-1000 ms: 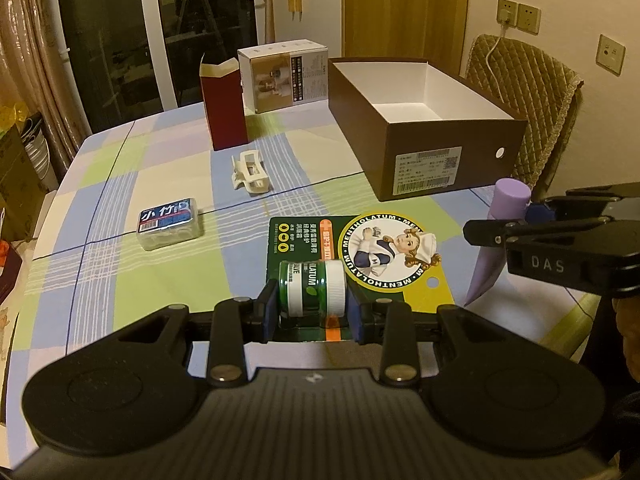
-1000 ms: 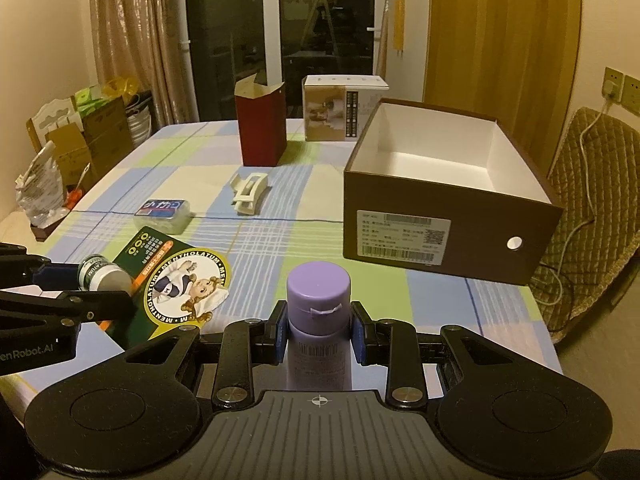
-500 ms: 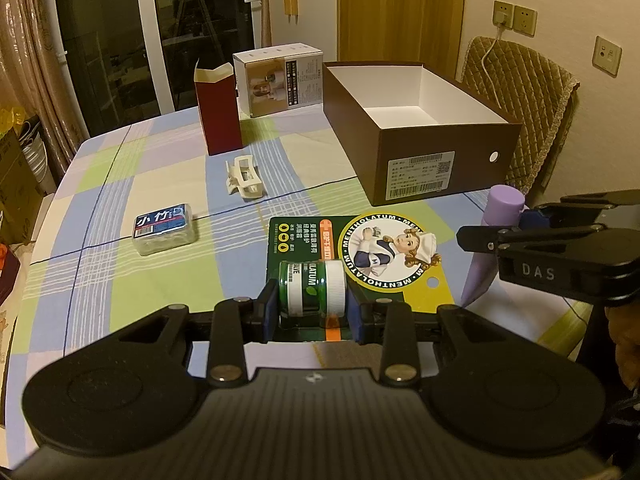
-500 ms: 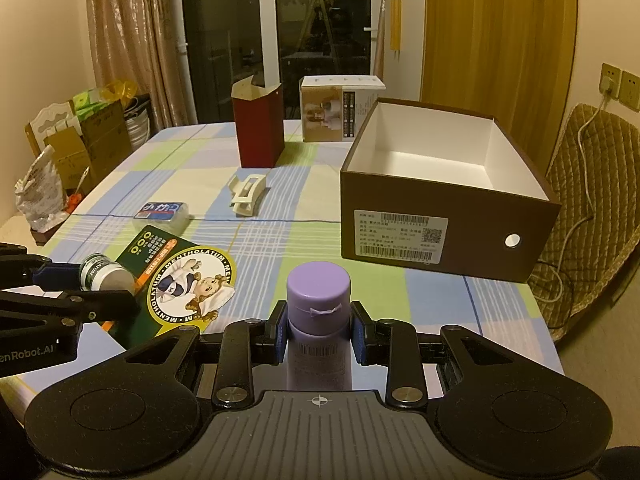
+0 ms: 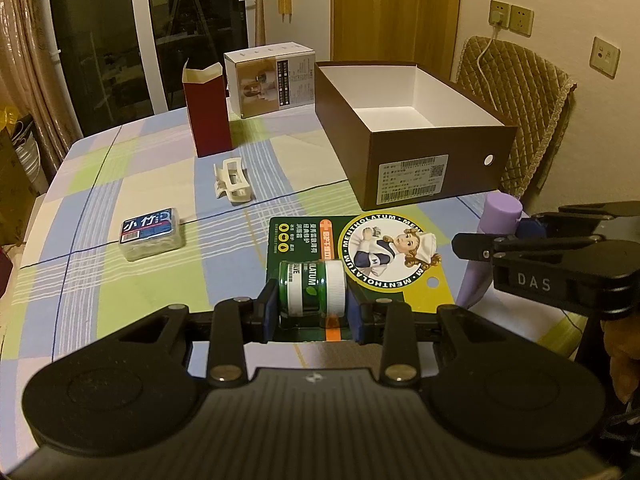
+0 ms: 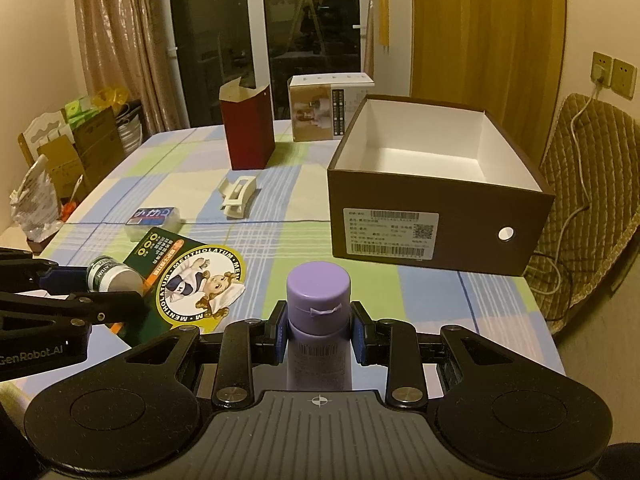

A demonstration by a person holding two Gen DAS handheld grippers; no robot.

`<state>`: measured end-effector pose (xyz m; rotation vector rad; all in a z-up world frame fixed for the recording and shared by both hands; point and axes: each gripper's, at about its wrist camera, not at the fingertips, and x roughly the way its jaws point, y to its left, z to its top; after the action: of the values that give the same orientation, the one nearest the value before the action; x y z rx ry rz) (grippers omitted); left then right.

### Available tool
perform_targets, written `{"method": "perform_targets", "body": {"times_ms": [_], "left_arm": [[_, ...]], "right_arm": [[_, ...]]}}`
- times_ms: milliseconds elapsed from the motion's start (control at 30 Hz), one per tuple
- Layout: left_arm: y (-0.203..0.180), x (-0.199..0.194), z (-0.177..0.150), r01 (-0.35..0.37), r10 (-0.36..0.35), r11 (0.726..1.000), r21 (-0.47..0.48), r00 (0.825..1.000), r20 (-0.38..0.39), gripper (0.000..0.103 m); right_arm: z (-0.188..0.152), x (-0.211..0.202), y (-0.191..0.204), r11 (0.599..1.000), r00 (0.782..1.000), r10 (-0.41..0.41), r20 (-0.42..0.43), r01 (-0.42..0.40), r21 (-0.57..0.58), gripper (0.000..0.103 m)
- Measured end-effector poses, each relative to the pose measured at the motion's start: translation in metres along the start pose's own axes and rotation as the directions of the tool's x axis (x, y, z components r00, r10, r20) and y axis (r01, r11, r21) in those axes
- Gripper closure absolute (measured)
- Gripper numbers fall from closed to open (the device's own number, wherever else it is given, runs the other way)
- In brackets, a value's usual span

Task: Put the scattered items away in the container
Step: 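Carry the balm card and purple tube with both tools to the brown box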

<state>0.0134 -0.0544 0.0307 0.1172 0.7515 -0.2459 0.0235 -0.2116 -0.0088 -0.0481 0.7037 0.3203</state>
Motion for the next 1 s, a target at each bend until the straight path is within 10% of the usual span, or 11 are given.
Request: {"method": "perform_targets", "body": {"times_ms": [1000], "left_arm": [[-0.005, 0.025, 0.035, 0.020, -0.021, 0.999, 0.032, 0.999, 0.035, 0.073]], "right_arm": [[0.033, -0.001, -0.036, 0.995, 0.995, -0.064, 0.071, 0.058, 0.085, 0.069]]}}
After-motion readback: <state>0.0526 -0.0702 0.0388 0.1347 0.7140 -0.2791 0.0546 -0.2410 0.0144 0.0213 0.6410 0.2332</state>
